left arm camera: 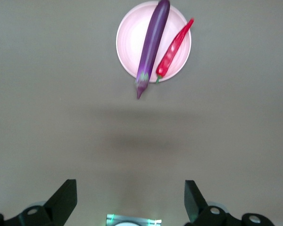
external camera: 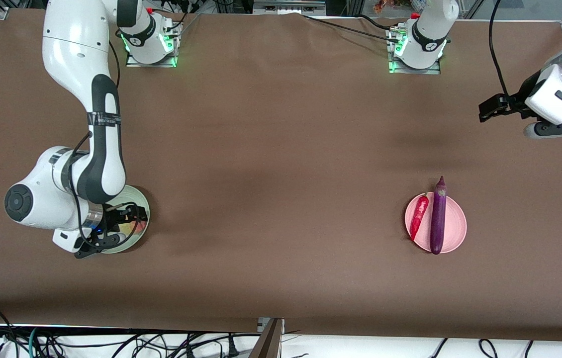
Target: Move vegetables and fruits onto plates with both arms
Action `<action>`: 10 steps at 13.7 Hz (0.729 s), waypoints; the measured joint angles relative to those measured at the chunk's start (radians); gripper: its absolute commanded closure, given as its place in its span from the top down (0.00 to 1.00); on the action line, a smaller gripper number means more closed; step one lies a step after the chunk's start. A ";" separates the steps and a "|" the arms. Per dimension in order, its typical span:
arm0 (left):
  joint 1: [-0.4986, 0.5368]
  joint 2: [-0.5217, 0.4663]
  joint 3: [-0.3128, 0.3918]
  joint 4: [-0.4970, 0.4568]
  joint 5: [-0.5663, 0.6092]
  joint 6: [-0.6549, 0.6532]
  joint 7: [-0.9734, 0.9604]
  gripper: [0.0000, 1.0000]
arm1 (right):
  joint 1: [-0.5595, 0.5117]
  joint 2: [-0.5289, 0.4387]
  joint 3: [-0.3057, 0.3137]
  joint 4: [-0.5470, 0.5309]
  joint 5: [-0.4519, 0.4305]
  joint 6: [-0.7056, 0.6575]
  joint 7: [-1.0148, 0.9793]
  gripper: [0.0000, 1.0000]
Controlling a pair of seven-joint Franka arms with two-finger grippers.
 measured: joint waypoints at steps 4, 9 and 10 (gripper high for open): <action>0.032 0.067 0.003 0.122 -0.004 -0.002 0.000 1.00 | -0.006 -0.022 0.029 0.002 -0.018 -0.004 0.080 1.00; 0.041 0.074 0.003 0.156 -0.049 -0.040 0.033 1.00 | -0.246 -0.254 0.376 -0.058 -0.389 -0.047 0.331 1.00; 0.038 0.073 0.005 0.156 -0.050 -0.040 0.068 1.00 | -0.276 -0.310 0.434 -0.085 -0.449 -0.070 0.410 1.00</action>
